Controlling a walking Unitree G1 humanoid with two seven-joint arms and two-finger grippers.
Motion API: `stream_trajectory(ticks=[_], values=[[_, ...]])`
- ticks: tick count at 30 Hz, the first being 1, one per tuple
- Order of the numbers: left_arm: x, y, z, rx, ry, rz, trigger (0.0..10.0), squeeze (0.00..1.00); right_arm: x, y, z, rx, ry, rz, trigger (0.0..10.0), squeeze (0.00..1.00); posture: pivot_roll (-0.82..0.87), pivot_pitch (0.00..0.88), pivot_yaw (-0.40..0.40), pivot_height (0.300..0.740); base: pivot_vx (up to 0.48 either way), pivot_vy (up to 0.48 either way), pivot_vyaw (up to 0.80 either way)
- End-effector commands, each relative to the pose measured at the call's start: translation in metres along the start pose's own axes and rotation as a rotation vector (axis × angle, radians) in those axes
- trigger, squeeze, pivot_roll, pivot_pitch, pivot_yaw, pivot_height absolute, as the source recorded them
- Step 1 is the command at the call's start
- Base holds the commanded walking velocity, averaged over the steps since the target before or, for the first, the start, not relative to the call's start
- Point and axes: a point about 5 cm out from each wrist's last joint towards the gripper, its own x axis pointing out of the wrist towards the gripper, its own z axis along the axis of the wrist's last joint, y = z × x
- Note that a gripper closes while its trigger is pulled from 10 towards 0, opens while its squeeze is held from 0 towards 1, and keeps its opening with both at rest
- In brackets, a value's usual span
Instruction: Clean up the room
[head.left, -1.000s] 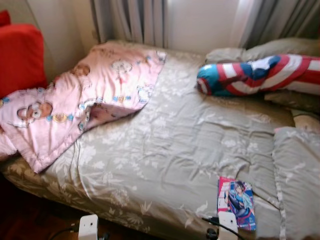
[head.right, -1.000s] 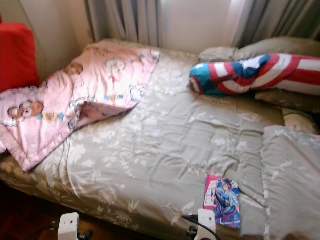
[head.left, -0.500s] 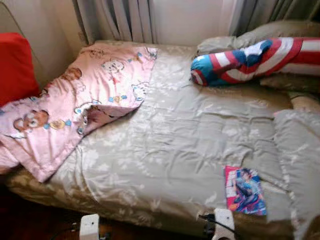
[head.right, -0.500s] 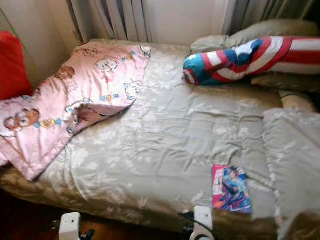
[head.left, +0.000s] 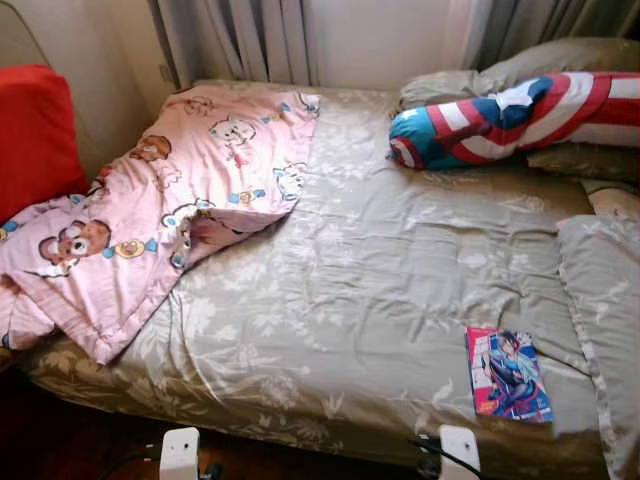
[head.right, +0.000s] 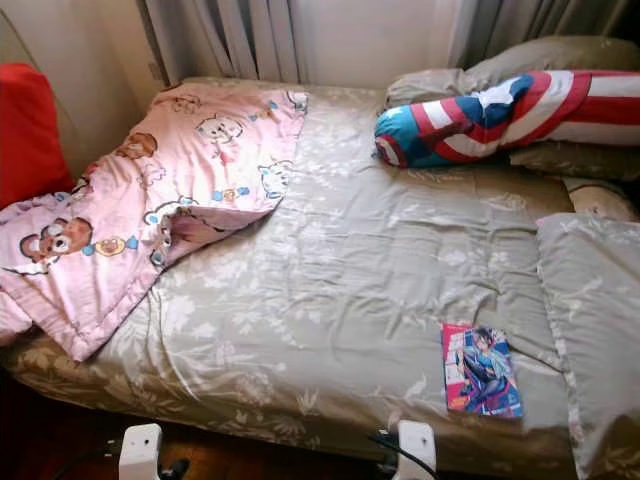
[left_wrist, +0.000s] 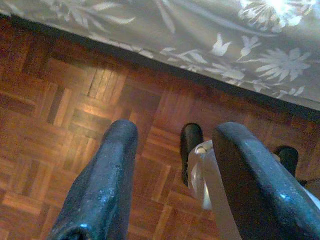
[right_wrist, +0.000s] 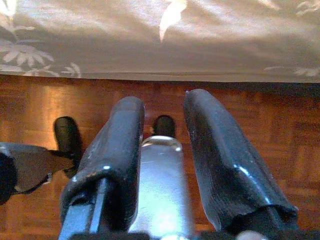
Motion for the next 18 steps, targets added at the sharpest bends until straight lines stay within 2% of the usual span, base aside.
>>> stream_trajectory(ticks=[1,18], values=[[-0.0018,0.0041,-0.0071,-0.006,0.031,0.014,10.0,0.00,0.0000,0.0050,-0.0012,0.006,0.004,0.012,10.0,0.00,0.04,0.106,-0.005,0.740,0.000,0.259,0.00],[-0.0015,0.0036,-0.0062,-0.010,0.028,0.017,10.0,0.00,0.0003,0.0042,0.0001,0.008,0.002,0.010,10.0,0.00,0.04,0.115,-0.006,0.740,0.000,0.266,0.00]])
